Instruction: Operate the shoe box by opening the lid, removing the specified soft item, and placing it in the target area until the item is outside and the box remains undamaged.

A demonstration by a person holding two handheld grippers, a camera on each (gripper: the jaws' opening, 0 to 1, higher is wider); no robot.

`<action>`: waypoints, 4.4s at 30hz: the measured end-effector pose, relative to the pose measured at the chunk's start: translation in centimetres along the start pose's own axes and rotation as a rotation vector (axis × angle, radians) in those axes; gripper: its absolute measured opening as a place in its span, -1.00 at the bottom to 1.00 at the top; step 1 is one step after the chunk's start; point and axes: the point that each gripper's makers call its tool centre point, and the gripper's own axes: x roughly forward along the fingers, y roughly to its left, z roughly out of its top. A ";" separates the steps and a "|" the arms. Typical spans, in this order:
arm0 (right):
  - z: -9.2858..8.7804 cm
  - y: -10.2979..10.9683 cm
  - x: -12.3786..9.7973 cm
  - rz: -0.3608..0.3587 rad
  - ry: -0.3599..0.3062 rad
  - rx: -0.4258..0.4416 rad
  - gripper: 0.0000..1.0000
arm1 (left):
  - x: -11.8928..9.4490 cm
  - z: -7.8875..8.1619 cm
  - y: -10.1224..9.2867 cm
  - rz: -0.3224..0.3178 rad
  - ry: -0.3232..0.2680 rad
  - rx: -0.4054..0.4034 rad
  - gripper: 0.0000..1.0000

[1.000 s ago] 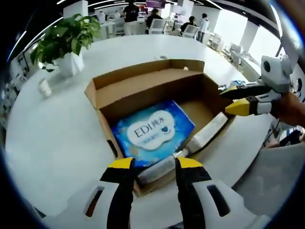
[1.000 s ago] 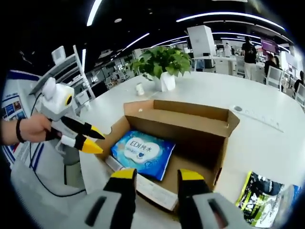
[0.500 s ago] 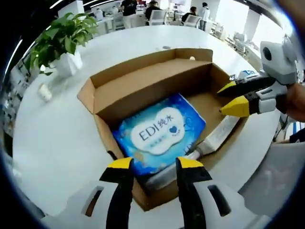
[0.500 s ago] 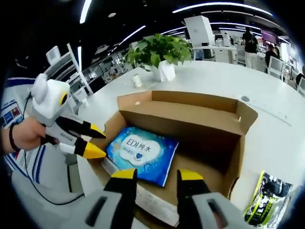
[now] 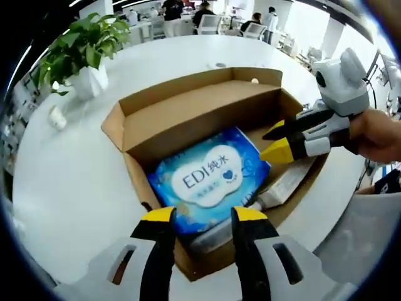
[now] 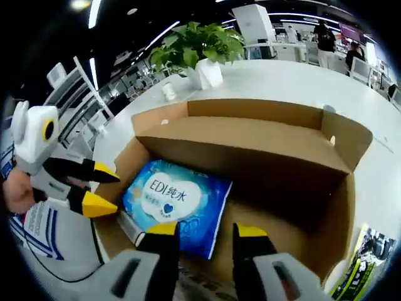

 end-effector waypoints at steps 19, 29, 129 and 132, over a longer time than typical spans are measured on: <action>-1.2 0.9 1.5 0.037 0.052 0.137 -0.77 | 0.4 0.2 0.7 -0.037 -0.014 -0.032 -0.32; -1.1 1.7 -0.1 0.032 0.011 0.169 -1.00 | 0.8 0.1 0.7 -0.042 -0.009 -0.013 -0.31; 0.5 1.2 -9.0 0.071 -0.270 0.215 -1.00 | -2.0 2.8 -1.7 -0.046 -0.151 -0.329 -1.00; 0.6 1.2 -9.6 0.068 -0.280 0.223 -1.00 | -2.3 3.3 -1.9 -0.053 -0.162 -0.328 -1.00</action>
